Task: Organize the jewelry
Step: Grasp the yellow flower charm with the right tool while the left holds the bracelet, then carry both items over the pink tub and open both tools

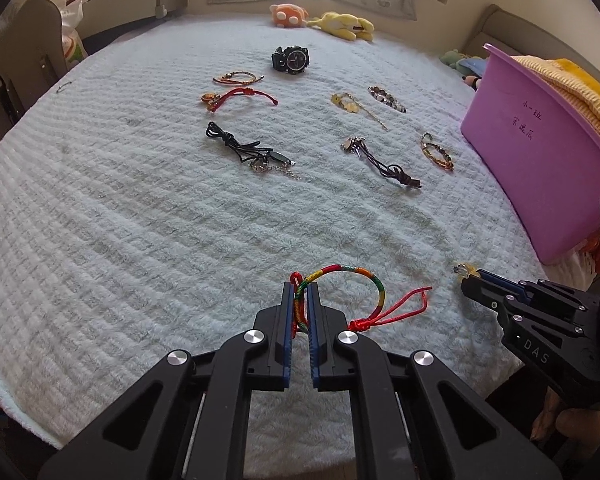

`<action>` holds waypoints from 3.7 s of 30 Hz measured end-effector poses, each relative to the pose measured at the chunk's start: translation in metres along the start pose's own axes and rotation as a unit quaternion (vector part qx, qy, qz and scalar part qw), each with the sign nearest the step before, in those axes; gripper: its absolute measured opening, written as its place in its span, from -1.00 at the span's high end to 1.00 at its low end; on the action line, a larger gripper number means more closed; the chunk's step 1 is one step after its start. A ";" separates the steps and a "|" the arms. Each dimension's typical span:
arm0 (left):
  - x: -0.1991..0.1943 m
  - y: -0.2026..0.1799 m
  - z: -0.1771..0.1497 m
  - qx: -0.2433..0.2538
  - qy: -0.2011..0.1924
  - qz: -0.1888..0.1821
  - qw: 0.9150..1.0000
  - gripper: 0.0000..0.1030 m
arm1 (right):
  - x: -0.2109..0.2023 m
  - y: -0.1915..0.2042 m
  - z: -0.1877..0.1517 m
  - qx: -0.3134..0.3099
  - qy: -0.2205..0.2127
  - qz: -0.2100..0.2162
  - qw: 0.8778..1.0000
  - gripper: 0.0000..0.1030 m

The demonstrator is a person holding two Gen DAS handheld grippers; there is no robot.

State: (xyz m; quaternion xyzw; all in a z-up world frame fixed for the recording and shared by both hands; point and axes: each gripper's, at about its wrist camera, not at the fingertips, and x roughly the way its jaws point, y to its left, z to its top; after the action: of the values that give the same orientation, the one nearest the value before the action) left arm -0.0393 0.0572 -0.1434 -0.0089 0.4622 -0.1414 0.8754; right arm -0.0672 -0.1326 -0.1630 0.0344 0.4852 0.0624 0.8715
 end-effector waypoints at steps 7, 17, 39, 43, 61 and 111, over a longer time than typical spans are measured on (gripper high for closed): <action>-0.016 -0.008 0.011 0.011 -0.014 -0.002 1.000 0.86 | -0.026 -0.009 0.004 0.011 -0.023 -0.004 1.000 0.75; -0.041 -0.046 0.044 0.037 -0.042 -0.016 0.998 0.86 | -0.070 -0.022 0.025 0.007 -0.060 -0.008 0.998 0.95; -0.038 -0.080 0.065 0.054 -0.040 -0.027 0.997 0.86 | -0.046 -0.070 0.010 0.075 -0.010 0.029 0.997 0.83; -0.038 -0.075 0.062 0.050 -0.040 -0.026 0.998 0.86 | -0.028 -0.070 0.002 0.078 0.004 0.023 0.997 0.46; -0.030 -0.072 0.055 0.047 -0.028 -0.025 0.998 0.86 | 0.002 -0.071 0.002 0.061 0.013 -0.008 0.998 0.85; 0.018 -0.377 0.189 0.196 0.051 -0.159 0.966 0.86 | -0.186 -0.298 0.078 0.235 -0.122 -0.070 0.962 0.86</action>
State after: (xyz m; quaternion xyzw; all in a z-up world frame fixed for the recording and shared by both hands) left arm 0.0340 -0.3313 0.0054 0.0971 0.4624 -0.3669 0.8013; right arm -0.0750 -0.4536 -0.0012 0.2111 0.3772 -0.1194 0.8938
